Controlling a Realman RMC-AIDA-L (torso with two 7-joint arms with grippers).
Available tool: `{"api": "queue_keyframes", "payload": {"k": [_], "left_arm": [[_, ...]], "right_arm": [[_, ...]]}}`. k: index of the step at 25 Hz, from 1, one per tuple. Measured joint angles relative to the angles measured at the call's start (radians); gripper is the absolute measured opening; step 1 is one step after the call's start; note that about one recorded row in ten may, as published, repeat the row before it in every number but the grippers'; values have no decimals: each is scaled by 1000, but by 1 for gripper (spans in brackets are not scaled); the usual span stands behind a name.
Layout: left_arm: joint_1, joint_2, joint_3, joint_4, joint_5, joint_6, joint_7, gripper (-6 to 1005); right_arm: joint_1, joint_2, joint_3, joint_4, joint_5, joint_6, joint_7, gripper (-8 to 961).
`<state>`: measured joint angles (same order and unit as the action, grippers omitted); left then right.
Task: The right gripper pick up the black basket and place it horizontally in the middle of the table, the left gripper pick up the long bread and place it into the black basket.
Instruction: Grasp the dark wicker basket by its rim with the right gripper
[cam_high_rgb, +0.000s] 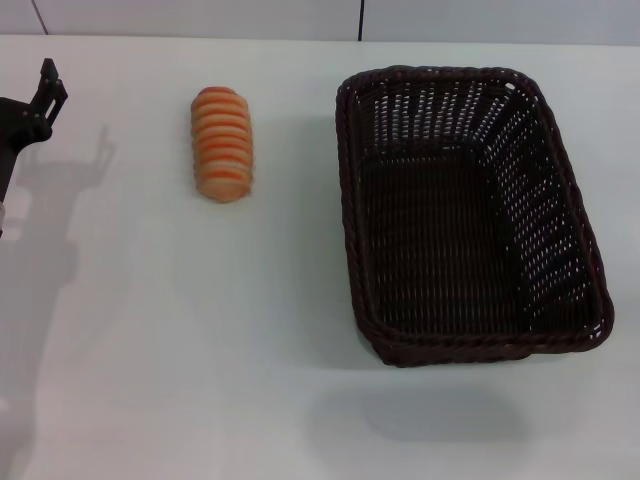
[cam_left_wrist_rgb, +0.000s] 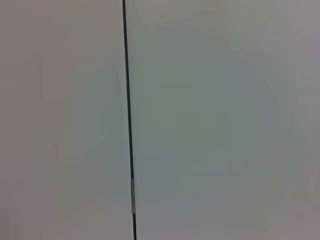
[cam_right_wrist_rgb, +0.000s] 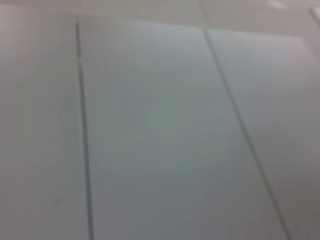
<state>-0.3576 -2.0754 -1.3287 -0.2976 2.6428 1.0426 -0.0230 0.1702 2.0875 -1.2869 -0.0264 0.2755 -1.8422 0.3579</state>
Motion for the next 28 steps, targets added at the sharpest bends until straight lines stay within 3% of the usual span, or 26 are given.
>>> {"api": "queue_keyframes", "payload": {"k": [8,10,11,12,13,14,16,17,18,20,21,22,23,26,27,28], "left_arm": [[0,0,3,0,0,-1,0,849],[0,0,6,1,1,-3,0,849],[0,0,6,1,1,-3,0,849],[0,0,8,1,0,-3,0,849],[-1,0,9,1,-1,-3,0,849],[-2,0,10,0,-2,-3,0,848],[-8,1,12,0,-3,-4,0,848],[-15,1,12,1,-3,-5,0,848],[-15,1,12,1,-3,-5,0,848],[-21,1,12,2,-2,-6,0,848],[-23,1,12,3,-1,-6,0,848],[-24,1,13,3,-1,-6,0,848],[-24,1,13,3,-1,-6,0,848],[-25,1,14,3,-4,-6,0,848],[-25,0,14,3,-6,-6,0,848],[-25,0,14,3,-6,-6,0,848]], "right_arm": [[6,-7,0,-8,-80,10,22,843],[6,-32,0,-21,-154,45,170,843],[6,-32,0,-21,-154,45,170,842],[-2,-66,0,-49,-244,84,295,842],[-2,-66,0,-49,-244,84,295,842],[-8,-82,0,-74,-292,103,334,841],[-22,-101,1,-137,-368,149,372,841],[-53,-108,4,-246,-446,236,404,841],[-53,-108,4,-246,-446,236,404,840],[-101,-102,9,-394,-531,357,434,840],[-134,-91,11,-497,-573,428,450,839],[-224,-54,13,-766,-702,641,523,839],[-224,-54,13,-766,-702,641,523,839],[-324,-13,8,-1102,-952,909,735,838],[-347,-13,8,-1253,-1120,1007,954,838],[-347,-13,8,-1253,-1120,1007,954,837]]}}
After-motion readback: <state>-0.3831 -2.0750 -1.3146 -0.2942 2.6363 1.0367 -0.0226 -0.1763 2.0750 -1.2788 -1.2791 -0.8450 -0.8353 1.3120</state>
